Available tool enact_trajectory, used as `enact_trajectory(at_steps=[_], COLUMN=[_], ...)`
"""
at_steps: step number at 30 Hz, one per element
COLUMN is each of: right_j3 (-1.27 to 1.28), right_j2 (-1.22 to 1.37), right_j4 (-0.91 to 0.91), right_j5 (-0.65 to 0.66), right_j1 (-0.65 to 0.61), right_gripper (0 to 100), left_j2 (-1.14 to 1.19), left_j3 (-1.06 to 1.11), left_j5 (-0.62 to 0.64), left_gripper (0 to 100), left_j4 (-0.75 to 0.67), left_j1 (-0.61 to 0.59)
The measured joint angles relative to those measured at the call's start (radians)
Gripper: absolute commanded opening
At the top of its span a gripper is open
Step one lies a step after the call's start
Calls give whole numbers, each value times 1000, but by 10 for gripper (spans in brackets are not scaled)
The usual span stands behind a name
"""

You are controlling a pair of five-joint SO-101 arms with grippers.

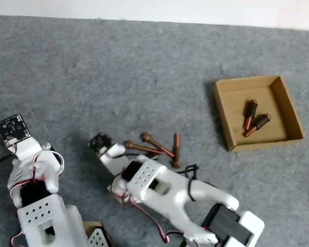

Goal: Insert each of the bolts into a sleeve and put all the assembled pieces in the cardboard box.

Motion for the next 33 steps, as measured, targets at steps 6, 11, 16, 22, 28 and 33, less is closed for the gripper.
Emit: enact_trajectory(at_steps=[6,11,16,22,28,33], right_j3=[92,227,448,689,799,888], right_j2=[-233,-439,-649,-925,-1183,-1372], right_j4=[-2,-109,-302,-399,-368,-368], right_j5=[84,160,167,169,169,169], right_j1=[173,364,503,537,671,718], right_gripper=[4,4,4,4,4,4], left_j2=[0,0,0,0,0,0], left_j3=[0,0,0,0,0,0], left_j5=[0,0,0,0,0,0], left_gripper=[5,5,5,5,5,5], left_j4=[0,0,0,0,0,0], left_j1=[0,0,0,0,0,0])
